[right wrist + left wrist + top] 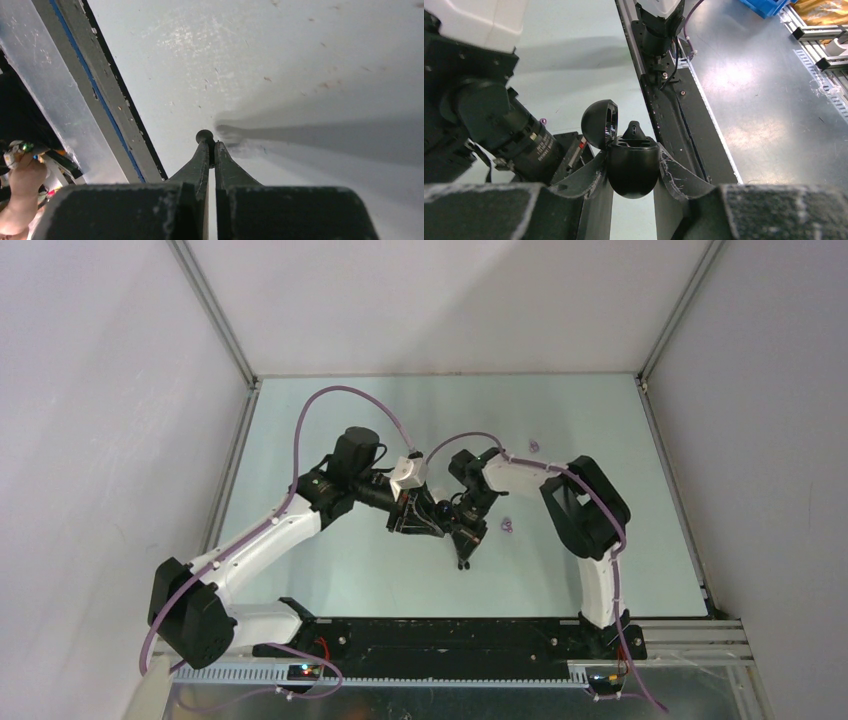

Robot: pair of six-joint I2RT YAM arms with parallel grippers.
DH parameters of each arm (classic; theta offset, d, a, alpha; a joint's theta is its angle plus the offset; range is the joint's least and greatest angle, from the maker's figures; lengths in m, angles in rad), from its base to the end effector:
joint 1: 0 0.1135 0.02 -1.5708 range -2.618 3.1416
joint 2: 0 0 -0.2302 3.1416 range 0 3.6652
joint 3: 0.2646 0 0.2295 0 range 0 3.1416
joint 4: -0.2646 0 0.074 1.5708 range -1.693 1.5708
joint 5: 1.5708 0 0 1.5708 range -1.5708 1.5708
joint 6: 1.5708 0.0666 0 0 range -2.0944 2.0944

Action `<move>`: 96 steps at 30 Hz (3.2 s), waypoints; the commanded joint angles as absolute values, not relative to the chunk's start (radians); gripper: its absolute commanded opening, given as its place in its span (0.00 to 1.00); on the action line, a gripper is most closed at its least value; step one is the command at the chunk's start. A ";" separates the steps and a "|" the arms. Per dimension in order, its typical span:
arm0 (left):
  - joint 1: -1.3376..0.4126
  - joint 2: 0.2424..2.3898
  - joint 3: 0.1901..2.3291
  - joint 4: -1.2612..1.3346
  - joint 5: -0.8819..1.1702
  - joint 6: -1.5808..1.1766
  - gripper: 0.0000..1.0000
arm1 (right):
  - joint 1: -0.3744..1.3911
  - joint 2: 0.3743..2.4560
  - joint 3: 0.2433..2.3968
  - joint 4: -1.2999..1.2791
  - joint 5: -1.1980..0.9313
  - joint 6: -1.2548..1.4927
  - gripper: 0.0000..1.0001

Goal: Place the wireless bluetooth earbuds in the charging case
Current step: Pick up the earbud from the center of the board, then place the earbud in the charging case.

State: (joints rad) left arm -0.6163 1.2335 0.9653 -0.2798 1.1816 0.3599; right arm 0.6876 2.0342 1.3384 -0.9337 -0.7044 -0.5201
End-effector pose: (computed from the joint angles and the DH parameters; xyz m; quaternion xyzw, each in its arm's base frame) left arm 0.1750 -0.1994 0.2782 0.5804 0.5118 -0.5337 0.3410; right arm 0.2231 0.2390 0.0990 0.5244 -0.7780 -0.3413 0.0563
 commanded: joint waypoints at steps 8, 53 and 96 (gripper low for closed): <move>-0.623 1.237 0.966 -0.138 1.173 0.267 0.00 | 0.520 1.663 1.344 -0.904 -0.626 -0.458 0.00; -0.556 1.381 0.753 0.834 1.038 -0.543 0.00 | 0.615 1.138 1.277 -0.315 -0.602 0.114 0.00; -0.549 1.349 0.676 1.100 1.086 -0.617 0.00 | 0.659 1.191 1.242 -0.254 -0.656 0.094 0.32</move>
State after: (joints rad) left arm -0.5484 1.3827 0.6765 1.0424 1.0637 -0.6285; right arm 0.6674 1.2140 1.1988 -0.2558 -0.6083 0.1101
